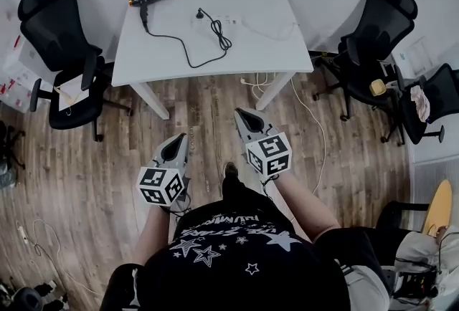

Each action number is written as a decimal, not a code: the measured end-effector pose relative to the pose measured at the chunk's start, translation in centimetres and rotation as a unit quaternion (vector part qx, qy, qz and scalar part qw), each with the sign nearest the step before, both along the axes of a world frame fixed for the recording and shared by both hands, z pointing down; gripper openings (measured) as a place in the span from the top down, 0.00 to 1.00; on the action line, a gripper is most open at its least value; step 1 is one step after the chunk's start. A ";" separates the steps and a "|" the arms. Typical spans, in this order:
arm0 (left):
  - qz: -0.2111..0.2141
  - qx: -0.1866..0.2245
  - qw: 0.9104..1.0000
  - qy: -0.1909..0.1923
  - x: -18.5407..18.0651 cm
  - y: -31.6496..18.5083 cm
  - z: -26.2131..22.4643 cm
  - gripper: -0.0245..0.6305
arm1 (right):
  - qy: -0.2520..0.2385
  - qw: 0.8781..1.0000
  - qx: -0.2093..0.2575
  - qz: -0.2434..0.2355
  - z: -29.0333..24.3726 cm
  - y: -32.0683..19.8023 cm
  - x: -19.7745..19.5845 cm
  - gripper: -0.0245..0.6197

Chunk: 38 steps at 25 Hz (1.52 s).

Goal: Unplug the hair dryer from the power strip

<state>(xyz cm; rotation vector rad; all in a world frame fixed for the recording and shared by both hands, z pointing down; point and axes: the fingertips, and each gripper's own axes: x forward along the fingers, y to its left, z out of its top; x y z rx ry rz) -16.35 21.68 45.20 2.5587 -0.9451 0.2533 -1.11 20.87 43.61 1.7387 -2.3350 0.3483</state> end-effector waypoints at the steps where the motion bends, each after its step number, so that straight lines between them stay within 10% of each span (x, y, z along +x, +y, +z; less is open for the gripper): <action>1: -0.001 0.003 1.000 0.001 0.8 -0.8 -0.2 0.95 | -0.003 1.000 0.001 -0.001 -0.1 -0.9 0.9 0.95; 28: -0.063 0.017 0.998 -0.025 10.3 -12.9 -0.2 0.95 | -0.044 0.998 0.007 -0.045 0.7 -13.2 11.0 0.95; 38: -0.047 0.001 0.999 0.003 13.4 -23.0 0.5 0.95 | -0.025 1.000 -0.012 0.009 1.5 -20.4 15.6 0.95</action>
